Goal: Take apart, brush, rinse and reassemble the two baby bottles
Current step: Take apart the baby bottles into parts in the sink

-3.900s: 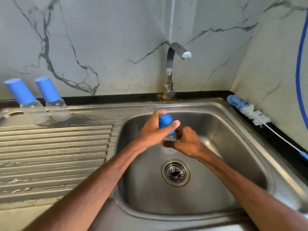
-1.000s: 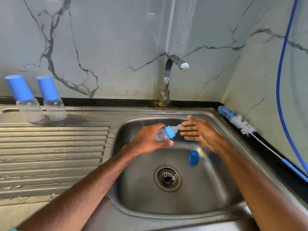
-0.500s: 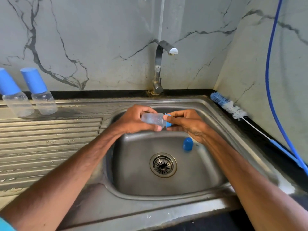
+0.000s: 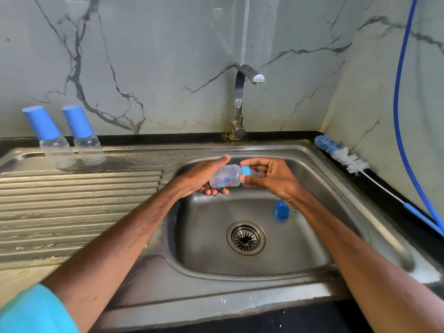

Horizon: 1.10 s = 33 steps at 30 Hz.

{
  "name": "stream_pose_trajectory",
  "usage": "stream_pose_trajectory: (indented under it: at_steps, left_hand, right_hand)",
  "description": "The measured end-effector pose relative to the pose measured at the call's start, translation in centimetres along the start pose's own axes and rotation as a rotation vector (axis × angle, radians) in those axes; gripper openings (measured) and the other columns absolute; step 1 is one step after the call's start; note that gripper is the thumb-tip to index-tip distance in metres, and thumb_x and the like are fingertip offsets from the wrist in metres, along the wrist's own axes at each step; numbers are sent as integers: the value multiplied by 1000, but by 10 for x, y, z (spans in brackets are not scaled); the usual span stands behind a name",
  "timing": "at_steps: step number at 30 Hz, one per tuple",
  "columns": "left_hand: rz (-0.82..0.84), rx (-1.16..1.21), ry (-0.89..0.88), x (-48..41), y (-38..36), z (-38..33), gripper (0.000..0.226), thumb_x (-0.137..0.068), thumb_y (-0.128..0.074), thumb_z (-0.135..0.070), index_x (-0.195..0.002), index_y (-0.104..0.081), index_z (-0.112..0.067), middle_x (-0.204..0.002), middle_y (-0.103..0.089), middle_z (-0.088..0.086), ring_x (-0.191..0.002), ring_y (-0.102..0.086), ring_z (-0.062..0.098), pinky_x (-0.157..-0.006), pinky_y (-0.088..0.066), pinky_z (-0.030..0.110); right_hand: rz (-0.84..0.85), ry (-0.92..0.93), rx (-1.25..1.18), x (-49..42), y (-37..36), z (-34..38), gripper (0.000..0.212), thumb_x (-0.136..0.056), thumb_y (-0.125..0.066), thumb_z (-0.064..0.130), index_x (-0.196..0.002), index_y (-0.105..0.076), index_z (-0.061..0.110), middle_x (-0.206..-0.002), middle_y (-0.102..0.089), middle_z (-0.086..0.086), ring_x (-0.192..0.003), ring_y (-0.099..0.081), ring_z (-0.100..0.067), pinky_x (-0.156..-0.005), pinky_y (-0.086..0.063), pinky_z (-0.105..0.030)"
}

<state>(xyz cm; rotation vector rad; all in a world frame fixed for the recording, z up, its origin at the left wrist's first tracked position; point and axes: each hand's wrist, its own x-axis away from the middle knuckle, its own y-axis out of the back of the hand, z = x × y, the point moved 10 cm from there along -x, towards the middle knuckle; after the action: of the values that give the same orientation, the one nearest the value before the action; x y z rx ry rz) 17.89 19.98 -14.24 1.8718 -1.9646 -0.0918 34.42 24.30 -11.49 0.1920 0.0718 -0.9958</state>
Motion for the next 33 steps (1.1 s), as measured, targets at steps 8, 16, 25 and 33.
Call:
stream_pose_trajectory:
  at_steps: [8, 16, 25, 33]
  left_hand:
    - [-37, -226, 2, -7, 5, -15, 71, -99, -40, -70, -107, -77, -10, -91, -77, 13, -56, -58, 13, -51, -43, 22]
    - [-114, -363, -10, -12, -5, -29, 66, -104, -38, -61, -106, -75, -6, -94, -78, 16, -53, -58, 14, -49, -43, 23]
    - [-253, -472, -382, 49, -9, -34, 61, -75, -86, -55, -121, -63, -21, -106, -71, -5, -89, -69, 11, -79, -60, 33]
    - [-198, 61, -265, 38, -2, 1, 52, -85, -73, -64, -107, -68, -17, -87, -77, 13, -57, -68, 23, -51, -54, 28]
  right_hand:
    - [-36, -30, 25, -4, -1, -1, 39, -79, -86, 2, -115, -73, 8, -112, -76, -11, -98, -77, -26, -72, -64, -28]
    - [-83, -45, 86, 4, 17, -2, 37, -80, -86, 6, -115, -73, 8, -112, -75, -12, -94, -77, -23, -71, -64, -28]
    - [118, -101, -54, 6, -3, -11, 53, -72, -92, 12, -120, -72, 3, -111, -78, -14, -103, -76, -31, -82, -64, -36]
    - [131, -50, -55, 4, 3, -11, 51, -72, -91, 6, -120, -76, 13, -115, -78, -9, -105, -75, -23, -81, -62, -30]
